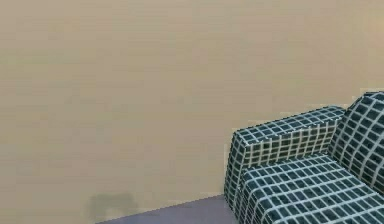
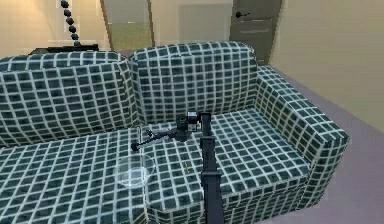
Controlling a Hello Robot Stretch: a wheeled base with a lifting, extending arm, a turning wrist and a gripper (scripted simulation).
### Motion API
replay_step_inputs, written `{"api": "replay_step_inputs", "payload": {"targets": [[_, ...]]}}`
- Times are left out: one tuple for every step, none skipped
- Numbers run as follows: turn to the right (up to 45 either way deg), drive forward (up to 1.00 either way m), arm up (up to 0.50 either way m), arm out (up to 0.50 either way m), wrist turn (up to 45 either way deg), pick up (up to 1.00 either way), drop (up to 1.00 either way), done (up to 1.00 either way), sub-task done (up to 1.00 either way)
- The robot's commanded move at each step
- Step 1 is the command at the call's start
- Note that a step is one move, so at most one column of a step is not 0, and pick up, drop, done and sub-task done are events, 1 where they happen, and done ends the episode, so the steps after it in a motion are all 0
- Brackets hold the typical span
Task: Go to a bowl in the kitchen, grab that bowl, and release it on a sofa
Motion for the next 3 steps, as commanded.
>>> {"api": "replay_step_inputs", "payload": {"targets": [[0.0, 0.00, 0.10, 0.00, 0.0, 0.00, 0.00, 0.00, 0.00], [0.0, 0.00, 0.00, -0.08, 0.0, 0.00, 0.00, 0.00, 0.00], [0.0, 0.00, 0.00, 0.00, 0.0, 0.00, 0.00, 1.00, 0.00]]}}
